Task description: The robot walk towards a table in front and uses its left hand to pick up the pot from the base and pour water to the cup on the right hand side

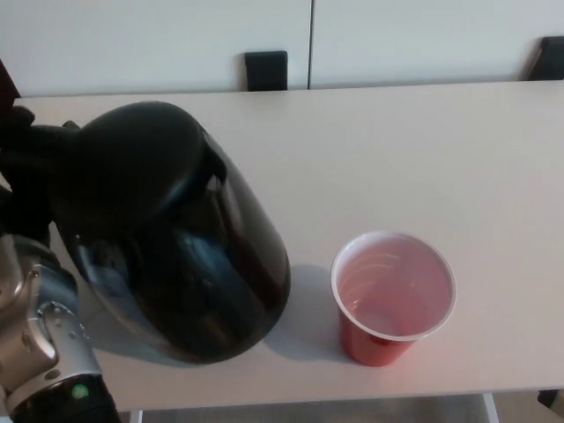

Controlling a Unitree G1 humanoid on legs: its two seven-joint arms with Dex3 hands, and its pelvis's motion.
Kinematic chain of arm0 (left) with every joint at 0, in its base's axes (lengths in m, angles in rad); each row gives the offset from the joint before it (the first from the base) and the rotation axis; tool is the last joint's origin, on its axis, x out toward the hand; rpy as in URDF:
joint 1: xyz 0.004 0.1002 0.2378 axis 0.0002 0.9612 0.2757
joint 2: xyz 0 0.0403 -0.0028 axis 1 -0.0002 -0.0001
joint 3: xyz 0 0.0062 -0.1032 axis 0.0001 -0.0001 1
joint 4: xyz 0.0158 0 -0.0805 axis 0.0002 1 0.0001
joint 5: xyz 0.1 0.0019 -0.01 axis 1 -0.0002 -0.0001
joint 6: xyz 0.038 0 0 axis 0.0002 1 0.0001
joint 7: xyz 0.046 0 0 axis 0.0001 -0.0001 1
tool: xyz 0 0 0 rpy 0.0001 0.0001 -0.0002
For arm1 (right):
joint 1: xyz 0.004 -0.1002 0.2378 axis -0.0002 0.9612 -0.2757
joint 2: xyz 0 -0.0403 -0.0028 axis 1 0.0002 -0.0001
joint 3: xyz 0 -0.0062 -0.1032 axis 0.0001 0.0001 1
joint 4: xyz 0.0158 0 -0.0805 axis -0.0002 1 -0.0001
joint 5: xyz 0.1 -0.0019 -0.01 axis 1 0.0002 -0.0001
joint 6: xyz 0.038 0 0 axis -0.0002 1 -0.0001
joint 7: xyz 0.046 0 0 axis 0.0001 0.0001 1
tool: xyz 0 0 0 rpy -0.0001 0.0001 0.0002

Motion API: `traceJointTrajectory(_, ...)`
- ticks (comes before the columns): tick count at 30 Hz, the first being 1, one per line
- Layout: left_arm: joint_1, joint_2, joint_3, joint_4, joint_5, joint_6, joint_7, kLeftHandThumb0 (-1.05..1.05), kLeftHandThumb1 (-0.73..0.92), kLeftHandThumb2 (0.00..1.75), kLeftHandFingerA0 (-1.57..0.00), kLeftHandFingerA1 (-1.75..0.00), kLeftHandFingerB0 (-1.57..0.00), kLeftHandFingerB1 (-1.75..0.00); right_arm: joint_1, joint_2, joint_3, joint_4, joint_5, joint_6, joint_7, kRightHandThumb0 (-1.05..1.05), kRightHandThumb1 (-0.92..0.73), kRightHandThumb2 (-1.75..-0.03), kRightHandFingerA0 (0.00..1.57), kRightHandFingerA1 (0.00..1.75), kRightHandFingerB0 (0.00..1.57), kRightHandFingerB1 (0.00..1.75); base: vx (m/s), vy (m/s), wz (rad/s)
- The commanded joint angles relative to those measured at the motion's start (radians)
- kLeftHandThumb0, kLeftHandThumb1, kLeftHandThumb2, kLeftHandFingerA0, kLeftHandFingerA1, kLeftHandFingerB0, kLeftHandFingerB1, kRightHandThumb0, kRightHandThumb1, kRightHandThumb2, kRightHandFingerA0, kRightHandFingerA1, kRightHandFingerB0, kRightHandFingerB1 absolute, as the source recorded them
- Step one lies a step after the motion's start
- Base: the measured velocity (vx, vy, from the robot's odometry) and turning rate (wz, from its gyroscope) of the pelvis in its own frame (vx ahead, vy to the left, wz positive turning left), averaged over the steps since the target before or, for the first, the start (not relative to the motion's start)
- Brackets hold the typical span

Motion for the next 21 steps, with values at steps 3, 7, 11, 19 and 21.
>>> traceJointTrajectory(3, 0.015, -0.075, 0.017, -0.003, -0.262, 0.156, 0.055, -0.07, 0.58, 0.56, -0.87, -1.75, -0.60, -1.59, -0.054, -0.029, 0.000, -0.018, -0.012, -0.053, -0.028, -0.44, -0.50, -0.74, 0.25, 0.49, 0.32, 0.54, 0.00, 0.000, 0.00)
traceJointTrajectory(7, 0.015, -0.074, -0.011, -0.018, -0.260, 0.156, 0.071, -0.08, 0.60, 0.56, -0.87, -1.75, -0.60, -1.58, -0.056, -0.029, -0.001, -0.023, -0.014, -0.052, -0.030, -0.44, -0.50, -0.74, 0.26, 0.49, 0.32, 0.54, 0.00, 0.000, 0.00)
traceJointTrajectory(11, 0.032, -0.070, -0.060, -0.030, -0.241, 0.133, 0.075, -0.09, 0.60, 0.57, -0.87, -1.75, -0.64, -1.54, -0.060, -0.030, -0.002, -0.024, -0.012, -0.052, -0.027, -0.46, -0.48, -0.75, 0.26, 0.50, 0.33, 0.55, 0.00, 0.000, 0.00)
traceJointTrajectory(19, 0.193, 0.164, -0.386, -0.082, -0.101, -0.037, -0.288, -0.75, 0.47, 0.80, 0.00, 0.00, 0.00, -0.09, -0.081, -0.038, 0.010, -0.024, -0.023, -0.067, -0.031, -0.45, -0.48, -0.75, 0.30, 0.52, 0.34, 0.56, 0.00, 0.000, 0.00)
traceJointTrajectory(21, 0.199, 0.209, -0.436, -0.127, -0.066, -0.059, -0.287, -0.77, 0.47, 0.81, 0.00, 0.00, 0.00, -0.07, -0.088, -0.037, 0.007, -0.030, -0.015, -0.054, -0.025, -0.44, -0.49, -0.74, 0.28, 0.51, 0.33, 0.55, 0.00, 0.000, 0.00)
